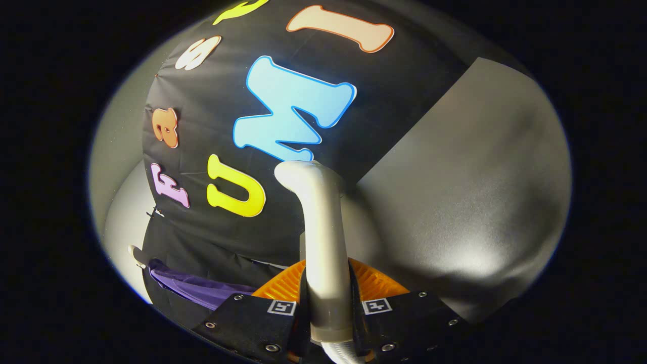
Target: Iron the clothes twice with a garment steamer, once on the left side and once on the right side.
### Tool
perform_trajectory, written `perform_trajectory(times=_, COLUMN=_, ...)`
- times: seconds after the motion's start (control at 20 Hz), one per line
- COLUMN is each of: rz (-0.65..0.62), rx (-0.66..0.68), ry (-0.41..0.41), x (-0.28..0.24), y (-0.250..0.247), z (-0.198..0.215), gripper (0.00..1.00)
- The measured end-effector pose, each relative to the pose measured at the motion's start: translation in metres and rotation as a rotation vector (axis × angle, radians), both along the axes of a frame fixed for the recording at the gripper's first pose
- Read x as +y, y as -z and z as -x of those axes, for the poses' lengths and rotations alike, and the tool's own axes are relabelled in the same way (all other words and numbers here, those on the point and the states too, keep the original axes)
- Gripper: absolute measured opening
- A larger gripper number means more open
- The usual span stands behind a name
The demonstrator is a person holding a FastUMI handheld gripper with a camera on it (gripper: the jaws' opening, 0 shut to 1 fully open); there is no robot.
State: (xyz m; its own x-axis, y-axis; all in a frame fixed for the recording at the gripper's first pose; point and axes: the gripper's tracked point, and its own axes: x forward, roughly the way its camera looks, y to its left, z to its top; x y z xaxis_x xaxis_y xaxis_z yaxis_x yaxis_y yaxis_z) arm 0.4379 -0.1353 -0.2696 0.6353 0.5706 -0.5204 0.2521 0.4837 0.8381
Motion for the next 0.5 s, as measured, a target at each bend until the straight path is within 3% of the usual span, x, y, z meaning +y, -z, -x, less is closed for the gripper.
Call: perform_trajectory(times=0.5, rz=0.04, rx=-0.065, ry=0.126, x=0.031, y=-0.072, z=0.089, gripper=0.33)
